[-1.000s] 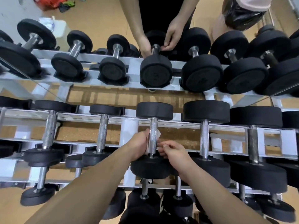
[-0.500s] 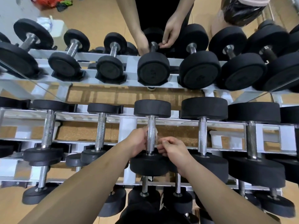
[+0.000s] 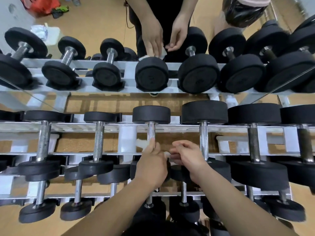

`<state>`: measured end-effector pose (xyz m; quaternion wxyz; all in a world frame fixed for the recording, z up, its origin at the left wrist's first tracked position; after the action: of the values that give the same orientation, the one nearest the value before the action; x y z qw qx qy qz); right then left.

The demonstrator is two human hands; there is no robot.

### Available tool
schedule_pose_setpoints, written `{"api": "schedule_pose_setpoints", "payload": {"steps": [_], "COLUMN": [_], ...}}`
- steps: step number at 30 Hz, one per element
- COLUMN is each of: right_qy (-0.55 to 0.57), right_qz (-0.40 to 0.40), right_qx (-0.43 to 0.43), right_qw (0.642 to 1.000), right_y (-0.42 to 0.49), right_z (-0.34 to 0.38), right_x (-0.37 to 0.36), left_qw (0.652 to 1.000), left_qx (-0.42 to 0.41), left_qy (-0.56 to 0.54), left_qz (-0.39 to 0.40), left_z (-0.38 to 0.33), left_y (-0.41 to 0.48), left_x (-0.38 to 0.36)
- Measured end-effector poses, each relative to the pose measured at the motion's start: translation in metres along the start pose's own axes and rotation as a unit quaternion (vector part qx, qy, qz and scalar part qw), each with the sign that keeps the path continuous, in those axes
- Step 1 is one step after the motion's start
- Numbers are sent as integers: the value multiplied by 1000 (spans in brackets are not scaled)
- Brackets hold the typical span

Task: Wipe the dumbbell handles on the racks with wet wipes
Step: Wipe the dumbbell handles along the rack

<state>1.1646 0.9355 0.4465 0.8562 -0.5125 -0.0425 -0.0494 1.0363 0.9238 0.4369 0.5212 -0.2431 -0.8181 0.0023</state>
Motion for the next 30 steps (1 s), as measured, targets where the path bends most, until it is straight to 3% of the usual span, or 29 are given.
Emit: {"api": "schedule_pose_setpoints", "payload": {"steps": [4,6,9,11,15,18,23,28,30], "right_qy": [-100,-168,-220,-239,-260,-262,-315,-360,-364], "right_qz": [-46,-100,-153,-154,-77,-39,14,-28,-38], "right_qx": [116,181,200,197,172,186,153,137,137], "right_qw": [987,964,942,938,947,946,937,923,921], "right_y": [-10,-15,-15,-9,4,3,4,15,20], "right_z": [18,24,17,11,-1,6,-3,-3,3], "right_x": [34,64,116,139,162,178,180,183,182], "left_qw": [978,951,914,866,731,742,733,753,782], "left_qx": [62,91,118,189,333,340,337,323,277], "left_qy": [-152,-250,-343,-424,-573,-549,-558,-520,-477], "left_qz": [-128,-159,-181,-185,-161,-179,-195,-242,-291], "left_z": [-8,-15,-39,-45,-72,-82,-95,-96,-90], "left_y": [-18,-10,9,22,30,38,52,59,64], "left_x": [29,33,32,18,-6,-3,5,25,42]}}
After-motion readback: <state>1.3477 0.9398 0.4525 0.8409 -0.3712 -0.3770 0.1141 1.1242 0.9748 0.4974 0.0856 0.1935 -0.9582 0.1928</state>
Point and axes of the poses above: each hand's wrist, its own y-axis towards the middle knuckle, its own x-axis out of the back of the hand, z = x × y, the point moved 8 cm from there along y, towards the middle knuckle, and after that the axes turned 11 degrees about -x, right-handed, at the moved point
